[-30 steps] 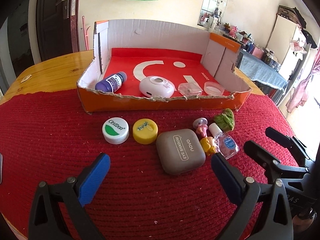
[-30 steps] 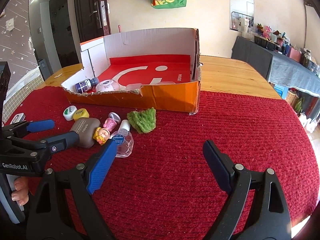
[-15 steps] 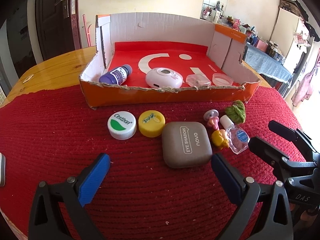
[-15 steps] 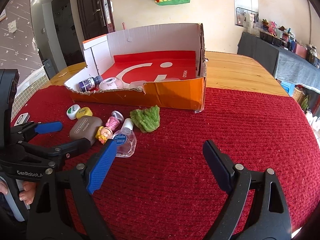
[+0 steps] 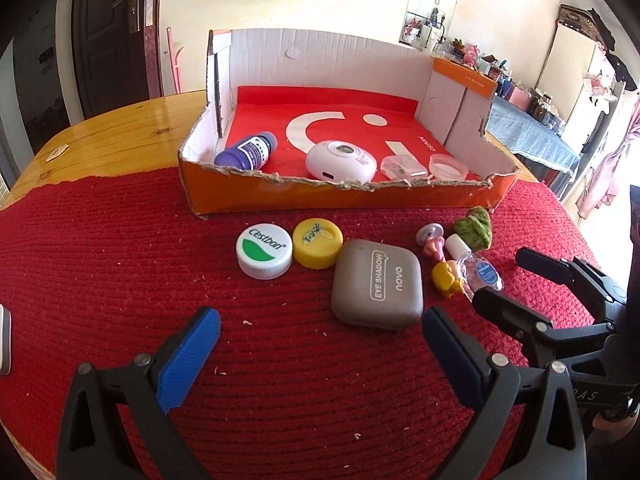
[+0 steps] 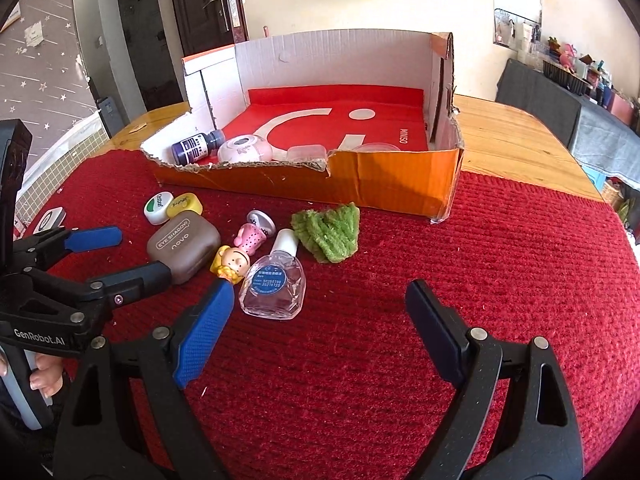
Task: Organize objects
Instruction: 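Reach the left tool to the grey eye shadow case while the right tool reaches the eye-drop bottle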
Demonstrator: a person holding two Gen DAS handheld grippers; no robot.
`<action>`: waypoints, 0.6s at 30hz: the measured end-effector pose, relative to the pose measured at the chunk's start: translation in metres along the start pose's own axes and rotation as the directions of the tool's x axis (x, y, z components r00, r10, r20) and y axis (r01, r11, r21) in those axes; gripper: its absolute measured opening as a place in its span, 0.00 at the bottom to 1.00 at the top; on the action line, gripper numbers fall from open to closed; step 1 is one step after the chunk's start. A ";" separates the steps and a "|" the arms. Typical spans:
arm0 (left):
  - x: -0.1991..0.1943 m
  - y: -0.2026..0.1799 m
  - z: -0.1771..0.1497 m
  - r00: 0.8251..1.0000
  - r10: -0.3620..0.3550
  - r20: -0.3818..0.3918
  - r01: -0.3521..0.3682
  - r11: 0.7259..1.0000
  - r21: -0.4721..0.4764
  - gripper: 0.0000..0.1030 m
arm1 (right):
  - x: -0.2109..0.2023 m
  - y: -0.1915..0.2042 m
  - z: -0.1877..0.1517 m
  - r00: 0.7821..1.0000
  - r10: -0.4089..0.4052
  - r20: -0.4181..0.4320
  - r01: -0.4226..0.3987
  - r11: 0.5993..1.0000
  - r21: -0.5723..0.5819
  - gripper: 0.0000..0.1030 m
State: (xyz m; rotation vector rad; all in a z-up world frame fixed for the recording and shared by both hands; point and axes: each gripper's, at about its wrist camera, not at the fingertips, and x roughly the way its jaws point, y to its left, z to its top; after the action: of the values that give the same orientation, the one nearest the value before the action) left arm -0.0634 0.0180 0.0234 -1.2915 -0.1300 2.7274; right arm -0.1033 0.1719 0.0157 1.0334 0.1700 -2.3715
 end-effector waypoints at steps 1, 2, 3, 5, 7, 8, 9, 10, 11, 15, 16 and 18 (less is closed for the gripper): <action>0.000 -0.001 0.001 1.000 -0.006 0.001 0.006 1.000 0.007 0.99 | 0.001 0.001 0.000 1.000 -0.002 -0.004 0.002 1.000 -0.007 0.86; 0.000 -0.002 0.001 1.000 -0.010 0.002 0.010 1.000 0.015 0.99 | 0.001 0.002 0.000 1.000 -0.004 -0.008 0.004 1.000 -0.019 0.85; 0.000 -0.004 0.002 1.000 -0.015 0.005 0.015 1.000 0.022 0.99 | 0.002 0.003 0.000 1.000 -0.009 -0.010 0.009 1.000 -0.029 0.85; 0.000 -0.007 0.003 1.000 -0.028 0.010 0.028 0.999 0.039 0.97 | 0.004 0.005 0.000 1.000 -0.024 -0.015 0.023 0.999 -0.045 0.85; 0.001 -0.010 0.004 0.999 -0.036 0.009 0.035 0.997 0.066 0.95 | 0.005 0.007 0.001 0.999 -0.027 -0.019 0.026 0.998 -0.060 0.83; 0.002 -0.012 0.005 0.999 -0.040 0.006 0.039 0.996 0.079 0.93 | 0.005 0.008 0.001 0.999 -0.030 -0.019 0.028 0.997 -0.067 0.81; 0.002 -0.013 0.006 0.999 -0.045 0.002 0.044 0.995 0.092 0.92 | 0.006 0.009 0.002 0.999 -0.032 -0.022 0.031 0.997 -0.075 0.80; 0.003 -0.015 0.007 0.999 -0.049 -0.003 0.049 0.993 0.103 0.91 | 0.007 0.010 0.002 0.999 -0.035 -0.026 0.032 0.996 -0.083 0.78; 0.004 -0.016 0.007 0.999 -0.054 -0.008 0.055 0.992 0.114 0.89 | 0.008 0.010 0.003 0.999 -0.036 -0.029 0.033 0.995 -0.090 0.76; 0.006 -0.020 0.009 0.997 -0.072 -0.020 0.074 0.986 0.149 0.86 | 0.010 0.013 0.004 0.999 -0.036 -0.040 0.032 0.993 -0.113 0.70; 0.007 -0.021 0.009 0.997 -0.078 -0.023 0.081 0.985 0.154 0.84 | 0.011 0.013 0.004 0.998 -0.036 -0.042 0.030 0.993 -0.116 0.68; 0.008 -0.023 0.010 0.995 -0.092 -0.031 0.095 0.982 0.166 0.80 | 0.011 0.014 0.006 0.999 -0.028 -0.043 0.023 0.993 -0.116 0.65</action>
State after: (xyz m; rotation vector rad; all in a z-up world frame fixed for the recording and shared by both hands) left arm -0.0740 0.0417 0.0266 -1.2371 0.0390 2.5816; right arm -0.1060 0.1539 0.0131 1.0358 0.3347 -2.3328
